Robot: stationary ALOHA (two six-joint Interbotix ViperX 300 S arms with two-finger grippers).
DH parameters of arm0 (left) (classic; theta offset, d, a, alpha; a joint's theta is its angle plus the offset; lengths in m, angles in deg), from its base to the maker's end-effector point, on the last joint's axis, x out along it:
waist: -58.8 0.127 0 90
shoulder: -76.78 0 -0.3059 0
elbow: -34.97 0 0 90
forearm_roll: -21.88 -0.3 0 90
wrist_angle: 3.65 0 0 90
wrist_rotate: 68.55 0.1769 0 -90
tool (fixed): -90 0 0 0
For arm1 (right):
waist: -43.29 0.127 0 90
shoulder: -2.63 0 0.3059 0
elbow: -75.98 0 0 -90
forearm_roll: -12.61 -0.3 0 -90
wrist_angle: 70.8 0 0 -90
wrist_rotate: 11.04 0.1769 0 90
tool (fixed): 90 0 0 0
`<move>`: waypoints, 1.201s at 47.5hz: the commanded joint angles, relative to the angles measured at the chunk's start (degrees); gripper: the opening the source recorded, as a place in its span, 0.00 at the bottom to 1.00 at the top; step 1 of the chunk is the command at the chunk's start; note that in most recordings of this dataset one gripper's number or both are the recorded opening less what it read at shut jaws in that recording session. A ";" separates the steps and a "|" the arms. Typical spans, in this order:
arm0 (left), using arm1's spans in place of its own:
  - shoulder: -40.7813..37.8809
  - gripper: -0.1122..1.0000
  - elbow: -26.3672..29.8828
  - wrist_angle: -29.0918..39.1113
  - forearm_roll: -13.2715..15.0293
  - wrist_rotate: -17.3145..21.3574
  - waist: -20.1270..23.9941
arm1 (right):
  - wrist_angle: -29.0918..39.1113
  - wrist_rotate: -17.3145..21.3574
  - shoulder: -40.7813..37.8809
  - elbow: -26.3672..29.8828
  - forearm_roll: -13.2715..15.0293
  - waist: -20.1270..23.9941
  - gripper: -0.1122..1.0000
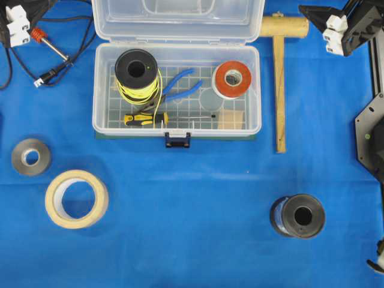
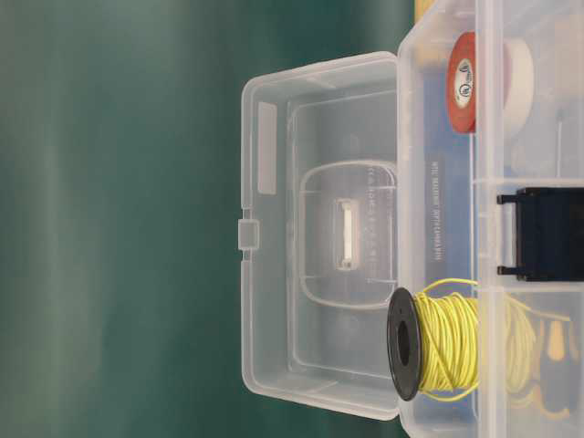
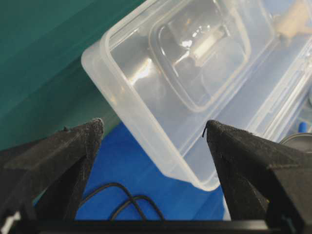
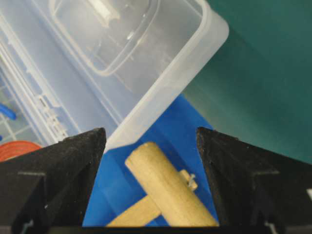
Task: Open the tool box with both arms.
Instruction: 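Release the lid and pull both grippers away from the box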
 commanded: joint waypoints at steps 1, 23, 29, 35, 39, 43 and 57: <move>0.18 0.85 0.62 0.09 0.18 -0.26 -1.67 | -0.18 0.09 0.00 0.70 -0.62 0.44 0.79; 2.02 0.85 -1.05 3.16 0.18 -1.76 -18.11 | 0.97 0.09 0.44 0.44 -2.46 14.33 0.79; 2.11 0.85 -2.02 3.16 0.18 -1.76 -22.85 | 1.23 0.18 0.26 0.44 -2.46 19.51 0.79; 2.02 0.85 -2.64 3.16 0.26 -1.85 -26.81 | 1.32 0.18 0.00 0.35 -2.55 25.05 0.79; 2.02 0.85 -3.16 3.16 0.26 -1.93 -29.53 | 1.32 0.18 -0.35 0.35 -2.46 28.04 0.79; 2.02 0.85 -3.78 3.08 0.35 -1.93 -31.99 | 1.32 0.18 -0.88 0.26 -2.46 30.23 0.79; 3.08 0.85 -4.48 4.22 0.35 -1.85 -34.54 | 3.08 0.09 -0.70 0.18 -2.02 31.46 0.79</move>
